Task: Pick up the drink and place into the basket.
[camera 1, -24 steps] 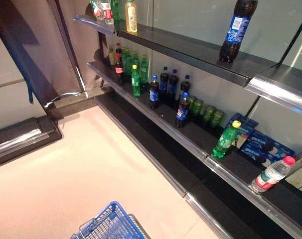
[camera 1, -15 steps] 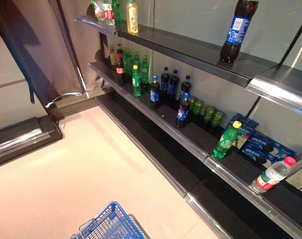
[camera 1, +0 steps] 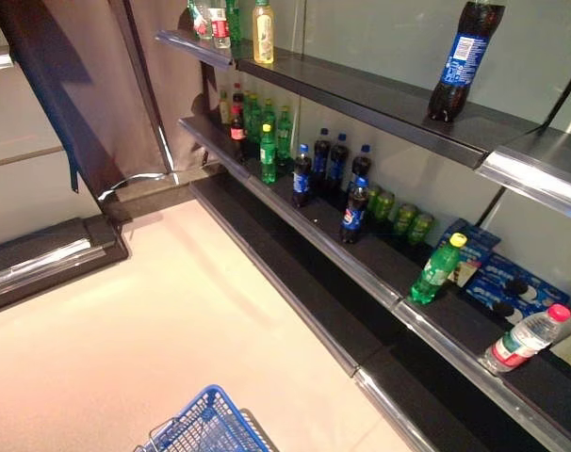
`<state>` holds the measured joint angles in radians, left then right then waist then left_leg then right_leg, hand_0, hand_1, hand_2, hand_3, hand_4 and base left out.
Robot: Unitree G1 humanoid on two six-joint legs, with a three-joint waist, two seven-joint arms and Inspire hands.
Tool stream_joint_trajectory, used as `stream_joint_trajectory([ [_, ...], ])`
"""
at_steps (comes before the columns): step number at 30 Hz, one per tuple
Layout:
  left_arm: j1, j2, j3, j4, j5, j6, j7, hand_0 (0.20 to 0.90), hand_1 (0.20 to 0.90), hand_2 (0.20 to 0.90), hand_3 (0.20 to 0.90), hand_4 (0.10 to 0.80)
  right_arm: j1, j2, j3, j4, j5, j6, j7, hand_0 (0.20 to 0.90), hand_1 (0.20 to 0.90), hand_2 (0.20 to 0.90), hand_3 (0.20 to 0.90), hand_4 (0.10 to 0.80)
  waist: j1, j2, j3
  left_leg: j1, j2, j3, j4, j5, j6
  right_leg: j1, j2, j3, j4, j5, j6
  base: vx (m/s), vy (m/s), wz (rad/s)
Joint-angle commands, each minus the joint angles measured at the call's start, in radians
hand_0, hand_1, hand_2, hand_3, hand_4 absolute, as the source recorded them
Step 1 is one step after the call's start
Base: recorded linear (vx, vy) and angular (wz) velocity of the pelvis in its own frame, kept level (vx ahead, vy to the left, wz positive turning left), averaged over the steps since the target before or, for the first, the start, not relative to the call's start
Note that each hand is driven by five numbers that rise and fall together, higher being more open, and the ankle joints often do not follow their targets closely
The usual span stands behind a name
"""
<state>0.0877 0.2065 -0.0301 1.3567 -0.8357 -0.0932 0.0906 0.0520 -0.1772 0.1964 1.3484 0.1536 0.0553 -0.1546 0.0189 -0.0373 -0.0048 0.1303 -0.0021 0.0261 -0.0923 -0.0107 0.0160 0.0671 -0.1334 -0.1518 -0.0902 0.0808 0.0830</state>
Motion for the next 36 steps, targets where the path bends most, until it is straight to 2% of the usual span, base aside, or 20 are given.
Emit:
stream_joint_trajectory([
  [1, -0.088, -0.067, -0.004, -0.010, 0.019, -0.009, -0.063, 0.300, 0.300, 0.300, 0.200, 0.100, -0.064, 0.008, 0.017, 0.040, -0.027, -0.013, 0.007, 0.900, 0.900, 0.900, 0.900, 0.800, 0.005, 0.023, 0.044, -0.021, 0.073, 0.031, 0.005, 0.019, -0.041, 0.038, -0.042, -0.004, 0.003, 0.009, 0.026, -0.004, -0.003, 0.04],
  [13, -0.091, -0.069, -0.001, -0.007, 0.012, -0.011, -0.056, 0.300, 0.300, 0.300, 0.200, 0.100, -0.078, 0.003, 0.032, 0.010, -0.048, -0.071, -0.008, 0.900, 0.900, 0.900, 0.900, 0.800, 0.005, 0.017, 0.044, -0.015, 0.078, 0.032, 0.005, 0.018, -0.042, 0.043, -0.038, 0.002, 0.003, 0.011, 0.024, -0.001, 0.000, 0.01],
  [17, -0.092, -0.069, -0.009, -0.025, 0.017, -0.002, -0.044, 0.300, 0.300, 0.300, 0.200, 0.100, -0.092, -0.004, 0.056, -0.056, -0.039, -0.129, -0.021, 0.900, 0.900, 0.900, 0.900, 0.800, 0.014, 0.015, 0.046, -0.018, 0.078, 0.024, 0.005, 0.021, -0.044, 0.045, -0.039, -0.006, 0.003, 0.012, 0.025, 0.000, 0.000, 0.00],
  [19, -0.086, -0.065, -0.011, -0.040, 0.018, 0.006, -0.036, 0.300, 0.300, 0.300, 0.200, 0.100, -0.099, -0.014, 0.077, -0.133, -0.054, -0.151, -0.040, 0.900, 0.900, 0.900, 0.900, 0.800, 0.016, 0.012, 0.047, -0.020, 0.077, 0.020, 0.005, 0.023, -0.044, 0.044, -0.040, -0.006, 0.003, 0.013, 0.025, 0.000, 0.000, 0.00],
  [20, -0.080, -0.064, -0.012, -0.055, 0.020, 0.012, -0.029, 0.300, 0.300, 0.300, 0.200, 0.100, -0.099, -0.022, 0.094, -0.206, -0.049, -0.134, -0.055, 0.900, 0.900, 0.900, 0.900, 0.800, 0.016, 0.010, 0.048, -0.021, 0.077, 0.018, 0.005, 0.023, -0.043, 0.043, -0.039, -0.005, 0.003, 0.014, 0.026, 0.000, 0.000, 0.00],
  [22, -0.061, -0.064, -0.015, -0.088, 0.018, 0.016, -0.015, 0.300, 0.300, 0.300, 0.200, 0.100, -0.095, -0.048, 0.125, -0.404, -0.040, -0.061, -0.080, 0.900, 0.900, 0.900, 0.900, 0.800, 0.014, 0.006, 0.049, -0.025, 0.077, 0.017, 0.005, 0.025, -0.042, 0.039, -0.039, -0.003, 0.003, 0.016, 0.025, 0.000, 0.000, 0.00],
  [24, -0.041, -0.066, -0.013, -0.114, 0.018, 0.017, -0.007, 0.300, 0.300, 0.300, 0.200, 0.100, -0.083, -0.068, 0.142, -0.553, -0.053, -0.039, -0.098, 0.900, 0.900, 0.900, 0.900, 0.800, 0.010, 0.004, 0.050, -0.027, 0.077, 0.016, 0.005, 0.024, -0.040, 0.036, -0.037, 0.000, 0.003, 0.017, 0.026, 0.000, 0.000, 0.00],
  [25, -0.023, -0.067, -0.006, -0.135, 0.021, 0.018, -0.004, 0.300, 0.300, 0.300, 0.200, 0.100, -0.069, -0.084, 0.151, -0.699, -0.069, 0.017, -0.104, 0.900, 0.900, 0.900, 0.900, 0.800, 0.005, 0.003, 0.049, -0.029, 0.076, 0.017, 0.005, 0.024, -0.039, 0.033, -0.037, 0.003, 0.003, 0.018, 0.028, 0.000, 0.000, 0.00],
  [30, 0.012, -0.070, 0.005, -0.169, 0.018, 0.016, 0.005, 0.300, 0.300, 0.300, 0.200, 0.100, -0.049, -0.137, 0.157, -0.946, -0.089, 0.016, -0.079, 0.900, 0.900, 0.900, 0.900, 0.800, -0.006, 0.001, 0.043, -0.033, 0.076, 0.025, 0.005, 0.022, -0.038, 0.026, -0.039, 0.009, 0.003, 0.019, 0.032, -0.002, 0.001, 0.02],
  [36, 0.032, -0.070, 0.019, -0.193, 0.021, 0.024, 0.015, 0.300, 0.300, 0.300, 0.200, 0.100, -0.054, -0.183, 0.128, -1.135, -0.088, -0.014, -0.036, 0.900, 0.900, 0.900, 0.900, 0.800, -0.014, 0.003, 0.039, -0.034, 0.079, 0.037, 0.005, 0.020, -0.036, 0.021, -0.044, 0.015, 0.003, 0.018, 0.035, 0.003, 0.002, 0.01],
])
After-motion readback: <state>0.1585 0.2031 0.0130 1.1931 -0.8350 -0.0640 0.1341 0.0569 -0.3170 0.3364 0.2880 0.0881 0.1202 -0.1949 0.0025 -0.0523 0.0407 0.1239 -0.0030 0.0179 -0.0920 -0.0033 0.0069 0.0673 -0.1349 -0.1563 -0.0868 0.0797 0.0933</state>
